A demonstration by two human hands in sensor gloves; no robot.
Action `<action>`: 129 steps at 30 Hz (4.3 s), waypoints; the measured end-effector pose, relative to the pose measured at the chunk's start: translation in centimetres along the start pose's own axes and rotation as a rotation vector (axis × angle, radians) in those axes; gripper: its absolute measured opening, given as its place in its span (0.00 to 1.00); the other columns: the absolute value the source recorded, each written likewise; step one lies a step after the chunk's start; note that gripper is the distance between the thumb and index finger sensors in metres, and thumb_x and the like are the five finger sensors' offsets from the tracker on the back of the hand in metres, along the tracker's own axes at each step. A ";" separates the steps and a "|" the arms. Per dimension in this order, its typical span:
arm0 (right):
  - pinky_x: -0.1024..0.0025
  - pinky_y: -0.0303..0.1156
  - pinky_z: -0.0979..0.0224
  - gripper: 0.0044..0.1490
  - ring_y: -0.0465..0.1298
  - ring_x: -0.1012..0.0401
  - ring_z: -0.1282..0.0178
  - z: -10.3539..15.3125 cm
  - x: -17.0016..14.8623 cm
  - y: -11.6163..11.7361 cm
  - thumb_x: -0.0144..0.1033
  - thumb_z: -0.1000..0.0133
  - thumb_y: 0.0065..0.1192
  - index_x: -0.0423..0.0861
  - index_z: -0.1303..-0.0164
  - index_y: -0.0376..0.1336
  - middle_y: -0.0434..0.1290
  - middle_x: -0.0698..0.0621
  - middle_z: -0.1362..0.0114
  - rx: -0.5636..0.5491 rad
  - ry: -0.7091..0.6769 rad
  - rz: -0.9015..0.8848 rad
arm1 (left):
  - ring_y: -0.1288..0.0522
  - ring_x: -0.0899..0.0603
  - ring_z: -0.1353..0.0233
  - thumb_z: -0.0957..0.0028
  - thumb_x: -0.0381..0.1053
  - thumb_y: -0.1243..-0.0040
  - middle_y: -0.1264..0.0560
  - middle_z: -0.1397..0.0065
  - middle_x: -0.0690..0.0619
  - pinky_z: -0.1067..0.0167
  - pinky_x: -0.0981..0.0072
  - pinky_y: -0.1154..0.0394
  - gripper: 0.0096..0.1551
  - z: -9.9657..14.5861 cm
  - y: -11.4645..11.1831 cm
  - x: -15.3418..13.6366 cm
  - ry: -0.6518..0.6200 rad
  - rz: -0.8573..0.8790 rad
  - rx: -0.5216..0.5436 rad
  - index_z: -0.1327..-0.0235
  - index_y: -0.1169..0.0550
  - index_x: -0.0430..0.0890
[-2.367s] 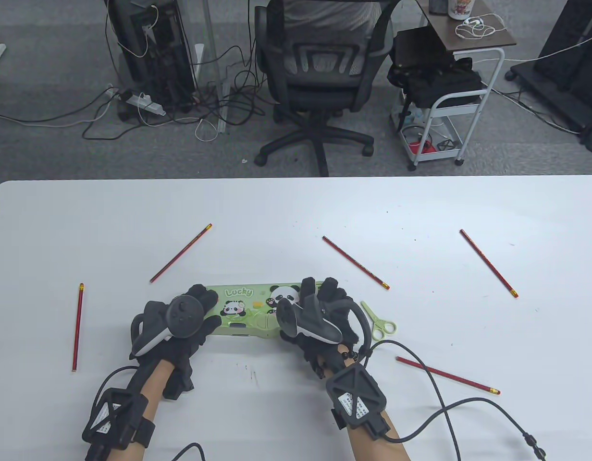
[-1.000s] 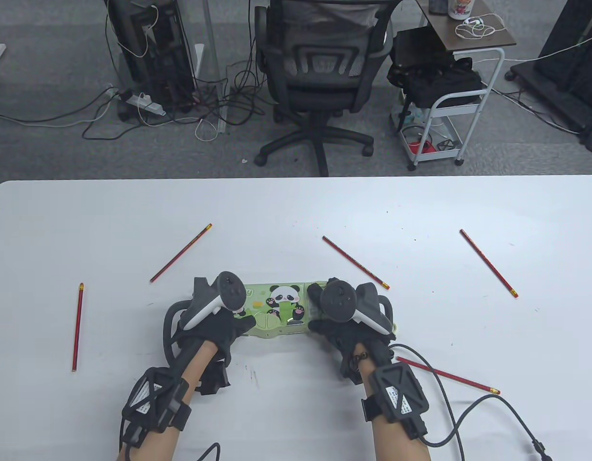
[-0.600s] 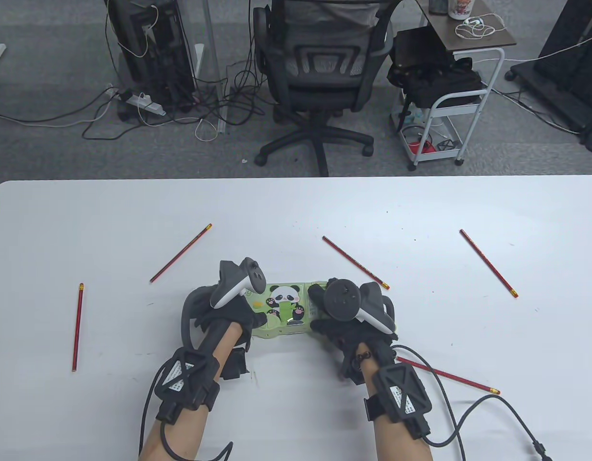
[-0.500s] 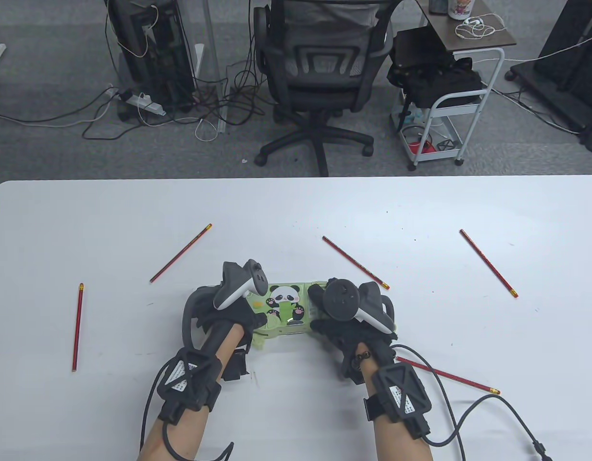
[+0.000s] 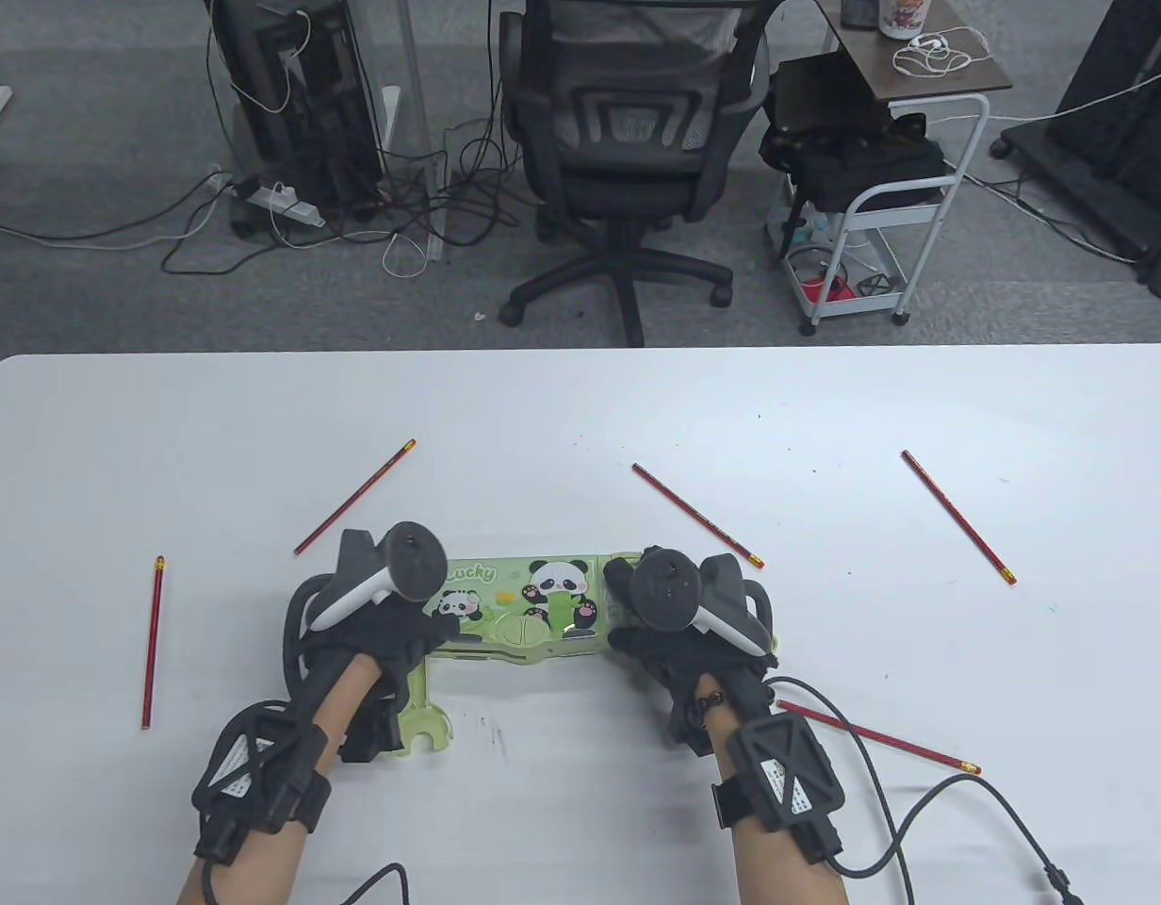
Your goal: Organize multifunction pencil case
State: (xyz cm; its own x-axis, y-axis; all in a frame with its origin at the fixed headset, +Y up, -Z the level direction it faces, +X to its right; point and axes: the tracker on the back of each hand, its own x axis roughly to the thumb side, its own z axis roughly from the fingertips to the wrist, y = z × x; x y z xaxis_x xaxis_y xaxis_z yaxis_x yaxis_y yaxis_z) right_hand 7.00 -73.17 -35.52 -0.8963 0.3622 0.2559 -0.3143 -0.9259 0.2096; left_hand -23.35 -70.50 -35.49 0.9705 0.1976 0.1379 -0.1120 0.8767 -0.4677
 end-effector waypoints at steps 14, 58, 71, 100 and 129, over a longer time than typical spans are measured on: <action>0.41 0.65 0.25 0.48 0.66 0.35 0.24 0.1 0.3 0.1 0.43 0.52 0.68 0.46 0.20 0.54 0.51 0.28 0.20 -0.003 0.000 0.024 | 0.39 0.32 0.13 0.38 0.46 0.45 0.42 0.10 0.45 0.29 0.21 0.39 0.31 0.9 -2.8 -4.5 -0.169 0.113 0.206 0.20 0.36 0.53; 0.39 0.71 0.29 0.46 0.73 0.34 0.29 3.6 -5.4 -0.2 0.49 0.49 0.66 0.45 0.21 0.57 0.65 0.29 0.24 0.127 0.346 0.409 | 0.39 0.30 0.13 0.37 0.47 0.45 0.42 0.10 0.45 0.29 0.20 0.40 0.31 0.7 -2.7 -4.1 -0.166 0.032 0.201 0.19 0.36 0.54; 0.41 0.75 0.32 0.44 0.78 0.37 0.34 3.0 -4.6 0.0 0.47 0.52 0.67 0.48 0.24 0.60 0.71 0.30 0.28 0.113 0.391 0.496 | 0.40 0.30 0.13 0.37 0.47 0.46 0.42 0.10 0.44 0.29 0.20 0.40 0.32 0.8 -2.6 -4.0 -0.165 0.017 0.203 0.19 0.37 0.54; 0.37 0.75 0.34 0.41 0.79 0.36 0.39 3.3 -5.7 -0.4 0.49 0.50 0.70 0.48 0.26 0.63 0.72 0.27 0.31 0.035 0.373 0.409 | 0.40 0.30 0.13 0.37 0.48 0.46 0.42 0.10 0.45 0.29 0.21 0.41 0.32 0.8 -2.8 -4.2 -0.168 0.035 0.197 0.19 0.37 0.54; 0.37 0.76 0.39 0.47 0.78 0.34 0.42 6.4 4.3 -3.0 0.51 0.45 0.65 0.42 0.18 0.55 0.68 0.22 0.32 -0.122 0.339 -0.203 | 0.38 0.32 0.13 0.38 0.49 0.42 0.42 0.10 0.48 0.30 0.20 0.38 0.31 0.4 -2.7 -5.5 -0.190 0.202 0.176 0.20 0.35 0.57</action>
State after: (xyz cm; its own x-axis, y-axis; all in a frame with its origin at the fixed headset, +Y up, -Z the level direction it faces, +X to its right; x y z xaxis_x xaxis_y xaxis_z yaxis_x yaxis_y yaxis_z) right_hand 6.11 -68.20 -29.04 -0.8581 0.5019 -0.1088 -0.5120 -0.8525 0.1051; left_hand -28.46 -73.77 -34.61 0.8695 0.4391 0.2261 -0.3497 0.8706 -0.3462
